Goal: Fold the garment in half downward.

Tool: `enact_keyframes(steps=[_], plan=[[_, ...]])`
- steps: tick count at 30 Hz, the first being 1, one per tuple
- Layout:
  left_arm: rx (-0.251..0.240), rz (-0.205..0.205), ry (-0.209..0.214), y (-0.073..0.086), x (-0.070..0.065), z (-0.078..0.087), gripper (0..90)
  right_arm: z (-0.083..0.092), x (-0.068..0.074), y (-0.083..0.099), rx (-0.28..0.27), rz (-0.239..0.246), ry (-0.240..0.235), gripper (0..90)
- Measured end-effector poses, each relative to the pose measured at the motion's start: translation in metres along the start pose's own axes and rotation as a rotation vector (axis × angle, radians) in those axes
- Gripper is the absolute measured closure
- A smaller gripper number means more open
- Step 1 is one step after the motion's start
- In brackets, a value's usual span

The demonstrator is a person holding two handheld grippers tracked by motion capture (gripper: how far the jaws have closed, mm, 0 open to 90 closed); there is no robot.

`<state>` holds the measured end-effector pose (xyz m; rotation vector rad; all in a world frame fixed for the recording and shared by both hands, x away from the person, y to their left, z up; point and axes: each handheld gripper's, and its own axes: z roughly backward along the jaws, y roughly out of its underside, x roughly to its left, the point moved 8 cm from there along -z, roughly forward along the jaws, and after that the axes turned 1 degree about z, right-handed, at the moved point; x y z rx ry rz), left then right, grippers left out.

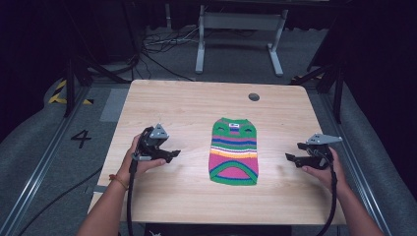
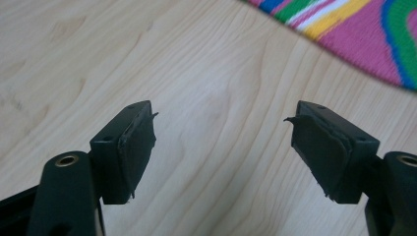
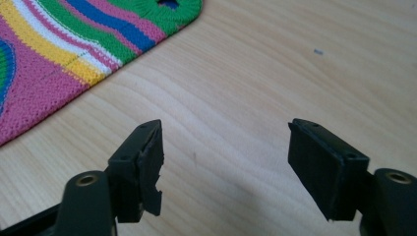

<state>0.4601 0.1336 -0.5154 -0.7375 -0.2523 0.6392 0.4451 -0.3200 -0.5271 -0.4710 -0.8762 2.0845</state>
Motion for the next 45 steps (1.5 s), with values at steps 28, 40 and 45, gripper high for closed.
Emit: enact_keyframes(steps=[28,40,45], plan=[[-0.023,-0.056,0.054,-0.094,0.012,-0.081,33.0,-0.066,0.016,-0.114,-0.007,0.150,-0.027,48.3],[0.012,0.009,0.037,-0.114,0.010,-0.130,35.8,-0.117,0.012,-0.120,0.042,0.102,-0.066,53.9],[0.008,0.044,0.025,-0.121,0.010,-0.145,42.3,-0.127,0.011,-0.123,0.041,0.084,-0.072,53.9]])
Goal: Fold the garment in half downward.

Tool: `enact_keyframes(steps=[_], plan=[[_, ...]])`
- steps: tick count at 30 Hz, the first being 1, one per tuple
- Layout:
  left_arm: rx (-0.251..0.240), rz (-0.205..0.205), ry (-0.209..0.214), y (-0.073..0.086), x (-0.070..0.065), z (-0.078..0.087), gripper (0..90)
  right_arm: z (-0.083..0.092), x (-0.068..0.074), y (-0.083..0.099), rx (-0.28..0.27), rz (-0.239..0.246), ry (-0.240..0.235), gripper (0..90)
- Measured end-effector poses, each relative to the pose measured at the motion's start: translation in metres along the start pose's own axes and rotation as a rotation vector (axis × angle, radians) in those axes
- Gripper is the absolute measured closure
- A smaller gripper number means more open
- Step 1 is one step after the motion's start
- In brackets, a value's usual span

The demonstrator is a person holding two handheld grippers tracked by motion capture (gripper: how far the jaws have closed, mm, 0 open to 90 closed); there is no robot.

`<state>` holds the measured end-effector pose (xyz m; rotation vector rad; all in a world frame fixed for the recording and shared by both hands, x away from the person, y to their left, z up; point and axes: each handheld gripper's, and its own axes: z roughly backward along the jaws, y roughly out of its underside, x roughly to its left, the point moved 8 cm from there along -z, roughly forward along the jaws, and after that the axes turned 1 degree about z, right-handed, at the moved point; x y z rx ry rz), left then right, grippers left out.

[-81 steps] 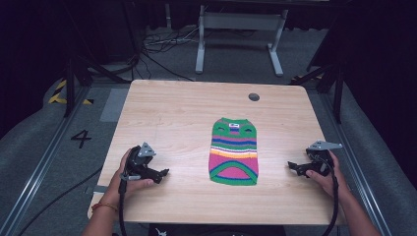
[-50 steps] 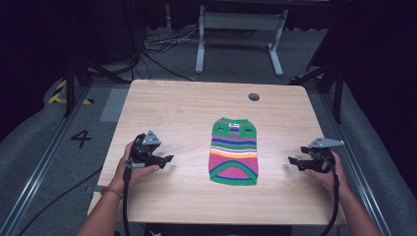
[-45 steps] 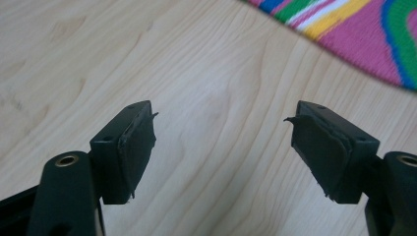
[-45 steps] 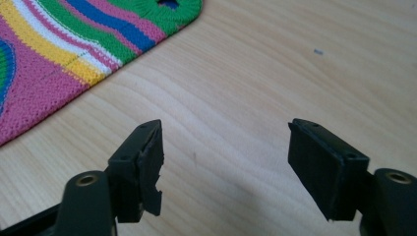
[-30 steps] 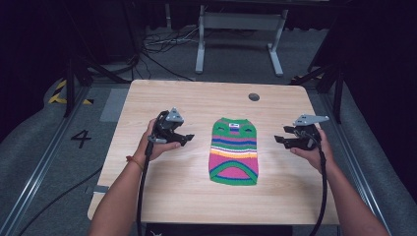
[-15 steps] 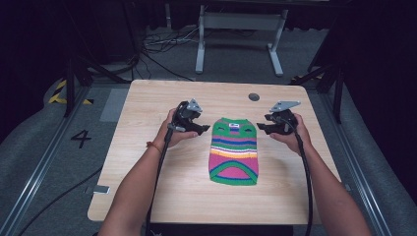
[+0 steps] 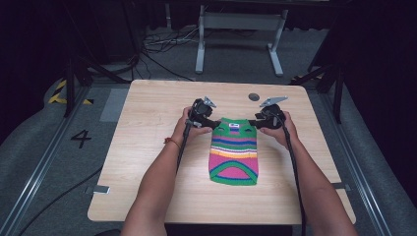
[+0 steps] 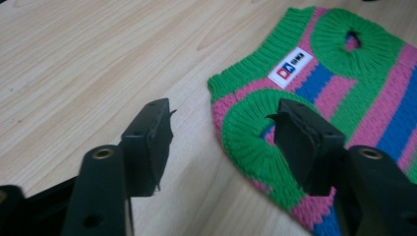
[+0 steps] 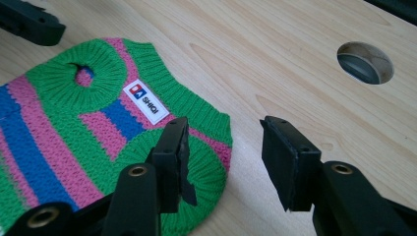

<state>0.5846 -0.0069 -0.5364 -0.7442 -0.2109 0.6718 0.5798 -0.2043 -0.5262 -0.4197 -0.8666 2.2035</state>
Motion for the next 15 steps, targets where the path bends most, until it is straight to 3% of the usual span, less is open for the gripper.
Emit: enact_keyframes(steps=[10,15], plan=[[0.053,0.030,-0.011,-0.001,-0.003,-0.029,50.7,-0.019,-0.003,0.006,0.034,-0.038,0.002,56.4],[0.051,0.022,0.033,-0.002,-0.008,-0.032,66.5,-0.027,-0.003,0.011,0.065,-0.047,0.004,60.3]])
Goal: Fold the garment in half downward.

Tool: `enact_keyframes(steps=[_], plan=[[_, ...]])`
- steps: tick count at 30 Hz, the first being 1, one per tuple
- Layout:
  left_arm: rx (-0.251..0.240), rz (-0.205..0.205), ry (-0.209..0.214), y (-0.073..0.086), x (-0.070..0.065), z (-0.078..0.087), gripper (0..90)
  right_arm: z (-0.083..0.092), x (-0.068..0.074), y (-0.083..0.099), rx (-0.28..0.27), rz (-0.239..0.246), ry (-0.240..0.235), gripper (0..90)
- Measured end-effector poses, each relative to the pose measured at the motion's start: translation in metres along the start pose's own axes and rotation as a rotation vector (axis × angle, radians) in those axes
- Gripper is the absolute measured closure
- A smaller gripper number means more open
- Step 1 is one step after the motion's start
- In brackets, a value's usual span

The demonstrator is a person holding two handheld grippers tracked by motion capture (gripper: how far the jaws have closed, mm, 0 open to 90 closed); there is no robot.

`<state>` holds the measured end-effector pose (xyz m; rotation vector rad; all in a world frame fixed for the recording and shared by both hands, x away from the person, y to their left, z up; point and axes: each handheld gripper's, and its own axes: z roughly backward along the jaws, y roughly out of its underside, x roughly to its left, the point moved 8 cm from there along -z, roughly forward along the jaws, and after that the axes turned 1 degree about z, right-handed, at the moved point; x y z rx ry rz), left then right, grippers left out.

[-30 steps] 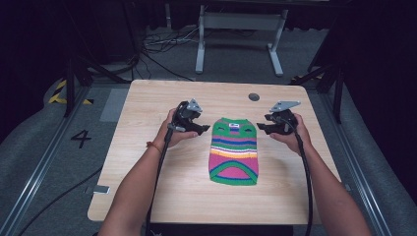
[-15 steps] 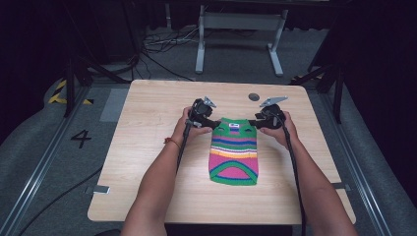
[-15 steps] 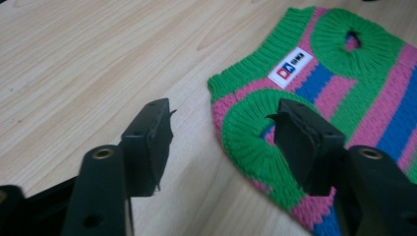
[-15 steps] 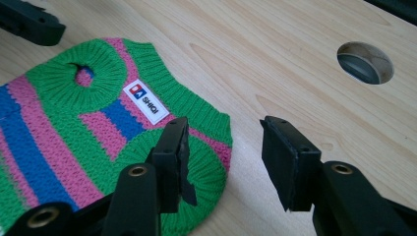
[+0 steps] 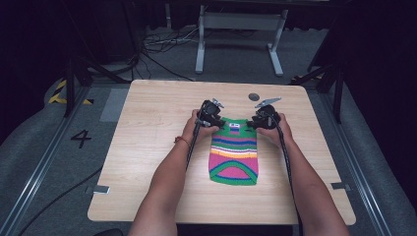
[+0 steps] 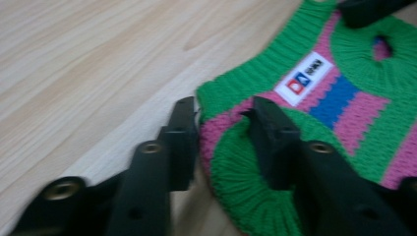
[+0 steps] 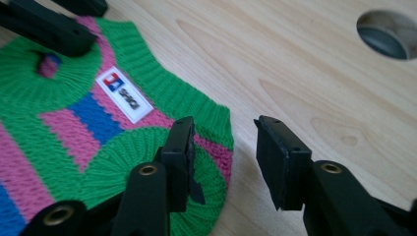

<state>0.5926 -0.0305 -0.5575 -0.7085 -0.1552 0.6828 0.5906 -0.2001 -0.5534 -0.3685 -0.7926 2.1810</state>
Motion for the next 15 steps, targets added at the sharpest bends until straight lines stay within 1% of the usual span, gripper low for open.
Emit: enact_keyframes(steps=[1,2,3,4,5,6,7,9,10,11,12,13,14,15], plan=[[0.004,0.002,0.009,0.000,0.000,0.000,67.8,-0.001,0.001,0.001,-0.001,-0.012,-0.013,63.3],[0.003,0.002,0.016,0.001,0.000,0.000,69.9,-0.002,0.001,0.000,-0.006,-0.025,-0.028,63.8],[0.007,0.004,0.021,0.001,-0.001,0.001,71.7,-0.002,0.001,0.000,-0.011,-0.032,-0.032,63.8],[0.012,-0.009,0.024,0.002,-0.002,0.002,75.0,-0.002,0.001,0.001,-0.010,-0.041,-0.033,64.4],[0.013,-0.012,0.029,0.002,-0.003,0.002,77.8,-0.003,0.002,0.001,-0.015,-0.049,-0.045,67.6],[0.015,-0.023,0.027,0.003,-0.003,0.003,78.7,-0.002,0.003,0.002,-0.013,-0.053,-0.056,71.0],[0.020,-0.024,0.031,0.004,-0.003,0.003,79.0,-0.003,0.004,0.002,-0.017,-0.054,-0.066,72.9],[0.029,-0.033,0.032,0.006,-0.004,0.006,79.5,-0.002,0.007,0.001,-0.013,-0.034,-0.065,78.1],[0.030,-0.037,0.021,0.006,-0.003,0.007,79.5,-0.003,0.008,0.001,-0.011,-0.023,-0.065,79.2],[0.032,-0.034,0.021,0.007,-0.003,0.008,79.4,-0.003,0.009,0.000,-0.009,-0.016,-0.062,80.0],[0.029,-0.025,0.011,0.008,-0.003,0.009,78.5,-0.003,0.010,0.000,-0.006,-0.019,-0.066,80.5],[0.021,-0.022,0.010,0.008,-0.003,0.009,76.9,-0.003,0.012,-0.001,0.000,-0.009,-0.069,80.9],[0.019,-0.028,0.004,0.009,-0.001,0.010,75.2,-0.002,0.013,-0.001,0.004,-0.002,-0.070,81.1],[0.019,-0.028,-0.006,0.009,0.000,0.010,71.0,-0.002,0.015,-0.002,0.013,0.008,-0.066,80.8]])
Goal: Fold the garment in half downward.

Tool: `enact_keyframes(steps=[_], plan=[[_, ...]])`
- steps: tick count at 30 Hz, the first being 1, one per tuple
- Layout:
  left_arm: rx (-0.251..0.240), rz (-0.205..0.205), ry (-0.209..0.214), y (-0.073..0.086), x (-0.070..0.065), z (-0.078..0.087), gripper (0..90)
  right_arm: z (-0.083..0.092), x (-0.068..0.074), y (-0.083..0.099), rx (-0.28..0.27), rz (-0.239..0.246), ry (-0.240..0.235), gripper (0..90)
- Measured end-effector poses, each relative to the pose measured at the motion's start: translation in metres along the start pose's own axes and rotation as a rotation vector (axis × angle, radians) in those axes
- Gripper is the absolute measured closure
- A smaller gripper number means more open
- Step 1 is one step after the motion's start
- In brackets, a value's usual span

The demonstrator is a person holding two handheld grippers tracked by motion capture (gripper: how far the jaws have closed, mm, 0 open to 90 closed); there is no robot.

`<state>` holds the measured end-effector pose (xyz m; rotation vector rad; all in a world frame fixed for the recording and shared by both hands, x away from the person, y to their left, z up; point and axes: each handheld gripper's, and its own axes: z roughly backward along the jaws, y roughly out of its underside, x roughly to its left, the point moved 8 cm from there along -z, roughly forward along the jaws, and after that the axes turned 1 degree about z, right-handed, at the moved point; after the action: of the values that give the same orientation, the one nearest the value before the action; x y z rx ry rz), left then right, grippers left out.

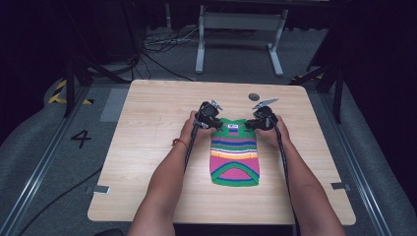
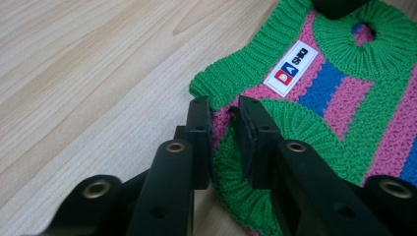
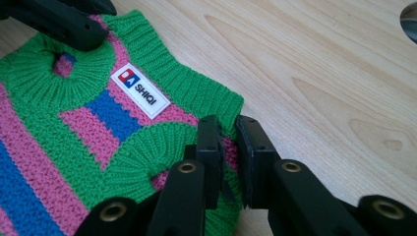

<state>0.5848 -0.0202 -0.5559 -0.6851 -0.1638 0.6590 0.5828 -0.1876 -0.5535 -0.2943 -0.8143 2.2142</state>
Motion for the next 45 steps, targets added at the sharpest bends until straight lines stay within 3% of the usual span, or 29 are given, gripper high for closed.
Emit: enact_keyframes(steps=[3,9,16,20,22,26,27,30,32,36,41,43,45], plan=[[-0.023,0.031,-0.032,-0.003,0.007,0.001,58.2,0.001,0.003,-0.003,0.002,0.018,0.008,74.4],[-0.029,0.056,-0.083,-0.009,0.011,-0.003,48.9,0.002,-0.001,-0.012,-0.041,0.006,0.025,67.7],[-0.026,0.087,-0.079,-0.008,0.009,-0.009,47.2,-0.006,-0.004,-0.011,-0.031,-0.013,0.042,58.9],[-0.038,0.111,-0.052,-0.006,0.011,-0.009,48.2,-0.010,-0.004,-0.009,-0.027,-0.029,0.033,57.9],[-0.033,0.107,-0.039,-0.006,0.010,-0.009,49.8,-0.011,-0.005,-0.008,-0.031,-0.039,0.014,60.6],[-0.026,0.050,0.012,-0.007,0.004,-0.008,68.2,-0.011,0.000,-0.008,-0.036,-0.054,-0.023,75.0],[-0.023,0.041,0.015,-0.007,0.003,-0.008,74.9,-0.011,0.001,-0.008,-0.037,-0.053,-0.028,78.3],[-0.018,0.018,0.001,-0.009,0.001,-0.008,81.1,-0.011,0.003,-0.009,-0.048,-0.023,-0.019,83.2],[0.001,-0.014,-0.023,-0.010,0.002,-0.006,82.9,-0.010,0.003,-0.009,-0.056,-0.032,-0.017,84.0],[-0.015,-0.030,-0.072,-0.015,0.005,-0.002,83.6,-0.003,0.002,-0.013,-0.090,-0.035,-0.015,84.1],[-0.041,-0.043,-0.094,-0.027,0.011,0.013,83.7,0.007,0.004,-0.027,-0.152,-0.023,-0.011,84.4],[-0.038,-0.066,-0.110,-0.031,0.013,0.019,83.7,0.011,0.004,-0.032,-0.170,-0.016,-0.004,84.4],[-0.049,-0.049,-0.107,-0.033,0.013,0.022,83.5,0.014,0.005,-0.037,-0.187,-0.010,-0.004,84.4]])
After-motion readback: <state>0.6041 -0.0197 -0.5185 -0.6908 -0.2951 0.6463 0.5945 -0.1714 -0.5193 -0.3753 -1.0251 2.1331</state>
